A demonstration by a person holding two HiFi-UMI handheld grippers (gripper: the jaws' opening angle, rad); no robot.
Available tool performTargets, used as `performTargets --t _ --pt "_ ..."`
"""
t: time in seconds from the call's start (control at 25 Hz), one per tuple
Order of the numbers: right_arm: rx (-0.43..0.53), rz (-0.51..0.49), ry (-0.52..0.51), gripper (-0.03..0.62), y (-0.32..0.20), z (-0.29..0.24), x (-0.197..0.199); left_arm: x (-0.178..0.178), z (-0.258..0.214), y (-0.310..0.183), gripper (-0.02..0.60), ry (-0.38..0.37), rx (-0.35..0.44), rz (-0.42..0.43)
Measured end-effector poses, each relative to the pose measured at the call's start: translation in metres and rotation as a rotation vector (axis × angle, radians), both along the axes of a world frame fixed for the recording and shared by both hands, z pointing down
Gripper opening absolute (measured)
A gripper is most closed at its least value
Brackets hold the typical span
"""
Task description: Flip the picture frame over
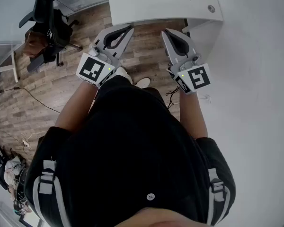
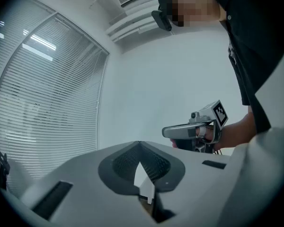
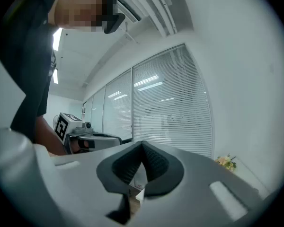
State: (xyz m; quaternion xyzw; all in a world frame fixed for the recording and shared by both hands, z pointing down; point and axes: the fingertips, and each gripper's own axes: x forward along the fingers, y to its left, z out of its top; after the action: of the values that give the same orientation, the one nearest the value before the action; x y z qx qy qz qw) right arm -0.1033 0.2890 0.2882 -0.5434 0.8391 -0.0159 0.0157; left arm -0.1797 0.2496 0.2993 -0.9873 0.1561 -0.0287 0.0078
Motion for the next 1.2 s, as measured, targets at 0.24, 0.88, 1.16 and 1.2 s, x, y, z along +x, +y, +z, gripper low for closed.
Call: performTargets --t 0.24,0.88,1.16,1.2 --pt "-0.020 -0.030 -0.001 0.009 0.027 0.002 -0.006 -0.002 -0.006 0.032 0.005 0.036 -0.035 -0.009" --pt "-0.015 -0.018 0.006 0.011 0.054 -0.002 -0.008 -0.013 -0.014 0.066 0.005 0.029 -0.005 -0.053" --pt "-0.018 0.002 0.019 0.071 0.060 0.002 0.000 -0.005 -0.014 0.072 0.005 0.030 0.013 -0.043" --pt "-0.019 0.005 0.019 0.080 0.060 0.002 0.001 -0.004 -0.015 0.072 0.005 0.031 0.015 -0.041"
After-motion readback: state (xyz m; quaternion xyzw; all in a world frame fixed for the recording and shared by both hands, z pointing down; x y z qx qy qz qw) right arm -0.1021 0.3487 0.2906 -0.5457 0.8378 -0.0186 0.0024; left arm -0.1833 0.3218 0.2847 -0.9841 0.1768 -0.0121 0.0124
